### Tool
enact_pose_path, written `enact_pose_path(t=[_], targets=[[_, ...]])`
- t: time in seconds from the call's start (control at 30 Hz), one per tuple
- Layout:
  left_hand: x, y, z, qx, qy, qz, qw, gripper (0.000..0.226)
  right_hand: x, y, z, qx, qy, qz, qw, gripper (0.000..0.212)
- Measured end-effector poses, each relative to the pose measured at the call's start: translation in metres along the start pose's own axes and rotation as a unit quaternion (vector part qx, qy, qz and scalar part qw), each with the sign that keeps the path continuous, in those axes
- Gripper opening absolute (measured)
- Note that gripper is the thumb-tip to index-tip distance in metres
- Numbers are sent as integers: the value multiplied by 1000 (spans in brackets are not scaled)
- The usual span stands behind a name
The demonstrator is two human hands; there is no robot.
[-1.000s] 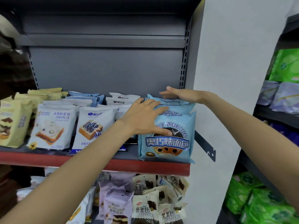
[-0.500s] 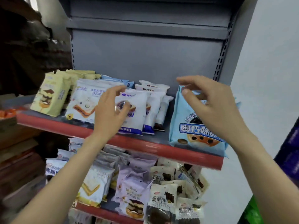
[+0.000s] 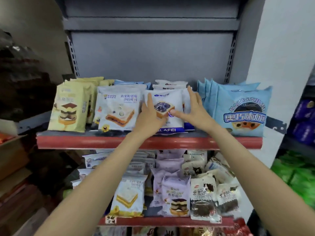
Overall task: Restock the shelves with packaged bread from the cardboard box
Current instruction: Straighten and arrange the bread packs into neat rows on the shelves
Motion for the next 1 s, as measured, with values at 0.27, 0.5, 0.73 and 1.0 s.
enact_pose_path(t=[0.27, 0.5, 0.73, 1.0], targets=[[-5, -6, 23, -41, -75, 63, 994, 125, -6, 4, 29, -41, -10, -5, 999, 111], [-14, -12, 41, -10, -153, -239, 959, 143, -9, 15, 38, -74, -16, 91, 993, 130], [-24, -9, 44, -31, -111, -290, 950, 135, -6, 25, 51, -28, -7, 192, 981, 127], [-19, -13, 49, -27, -54, -137, 989, 150, -15, 26, 64, -31, -40, 204, 978, 129]])
Point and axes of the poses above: each hand's wrist, its own z-axis towards the middle knuckle, its own x-axis out of the back of the hand, y = z × x, the point moved 2 cm from there along z, towards the middle knuckle, and after that the axes turned 5 degrees about -x, right-handed, at the moved point
